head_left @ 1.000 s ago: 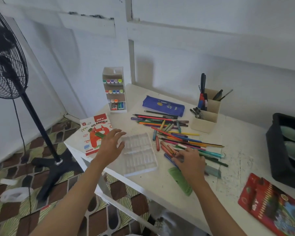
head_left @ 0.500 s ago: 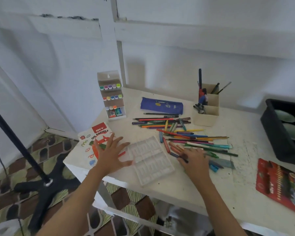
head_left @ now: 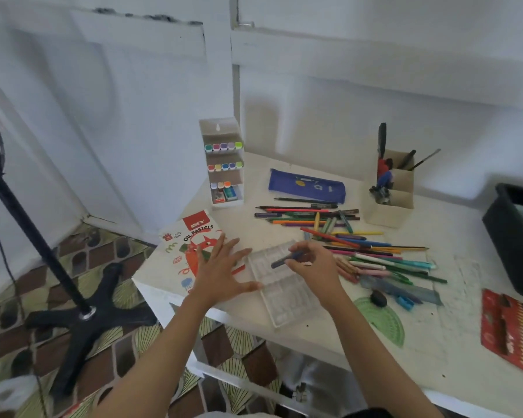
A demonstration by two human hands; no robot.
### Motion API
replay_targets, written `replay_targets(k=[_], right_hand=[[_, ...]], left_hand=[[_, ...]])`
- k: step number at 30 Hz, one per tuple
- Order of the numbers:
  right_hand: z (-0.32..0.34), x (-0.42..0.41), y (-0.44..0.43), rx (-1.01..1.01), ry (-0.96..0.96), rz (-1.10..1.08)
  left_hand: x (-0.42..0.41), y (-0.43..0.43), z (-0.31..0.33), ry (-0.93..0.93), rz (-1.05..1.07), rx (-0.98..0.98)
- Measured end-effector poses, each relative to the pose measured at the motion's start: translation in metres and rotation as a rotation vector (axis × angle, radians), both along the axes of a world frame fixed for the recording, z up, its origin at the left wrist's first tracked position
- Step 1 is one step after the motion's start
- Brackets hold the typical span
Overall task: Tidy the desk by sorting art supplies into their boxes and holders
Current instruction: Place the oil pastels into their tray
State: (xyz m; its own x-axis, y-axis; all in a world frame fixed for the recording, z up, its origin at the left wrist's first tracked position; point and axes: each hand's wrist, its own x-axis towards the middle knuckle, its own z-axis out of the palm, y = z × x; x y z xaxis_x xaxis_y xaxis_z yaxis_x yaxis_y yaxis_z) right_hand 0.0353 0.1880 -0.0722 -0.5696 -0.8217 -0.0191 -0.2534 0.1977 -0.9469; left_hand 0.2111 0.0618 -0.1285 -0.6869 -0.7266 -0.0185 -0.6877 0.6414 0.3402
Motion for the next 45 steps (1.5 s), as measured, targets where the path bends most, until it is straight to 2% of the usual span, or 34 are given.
replay_targets(k=[5, 11, 17, 22, 28, 33, 35, 38, 42, 45], right_hand=[[0.0, 0.012, -0.02, 0.011, -0.014, 0.066], [0.002, 0.023, -0.039, 0.209, 0.198, 0.265], [-0.011, 0.043, -0.049, 0.271, 0.353, 0.178], [-0.025, 0.055, -0.047, 0.204, 0.498, 0.125], [-0.04, 0.057, -0.039, 0.06, 0.354, 0.087], [-0.034, 0.038, -0.029, 0.09, 0.423, 0.242], [-0.031, 0.025, -0.018, 0.055, 0.477, 0.152], [-0.029, -0.005, 0.004, 0.07, 0.519, -0.107], [-0.039, -0.04, 0.018, 0.289, 0.615, -0.302], [-0.039, -0.044, 0.014, 0.424, 0.66, -0.337]], left_hand=[[0.0, 0.0, 0.0, 0.013, 0.007, -0.008], [0.0, -0.001, -0.004, 0.029, 0.012, -0.022], [0.0, -0.002, -0.003, 0.071, 0.012, 0.007], [0.002, -0.003, -0.001, 0.088, 0.01, 0.042], [0.002, -0.004, -0.001, 0.073, 0.004, 0.041], [0.002, -0.004, -0.002, 0.1, 0.02, 0.08], [0.003, -0.005, -0.002, 0.113, 0.024, 0.101], [0.003, -0.005, -0.001, 0.126, 0.027, 0.119], [0.003, -0.006, -0.002, 0.135, 0.019, 0.136], [0.003, -0.006, -0.001, 0.139, 0.02, 0.133]])
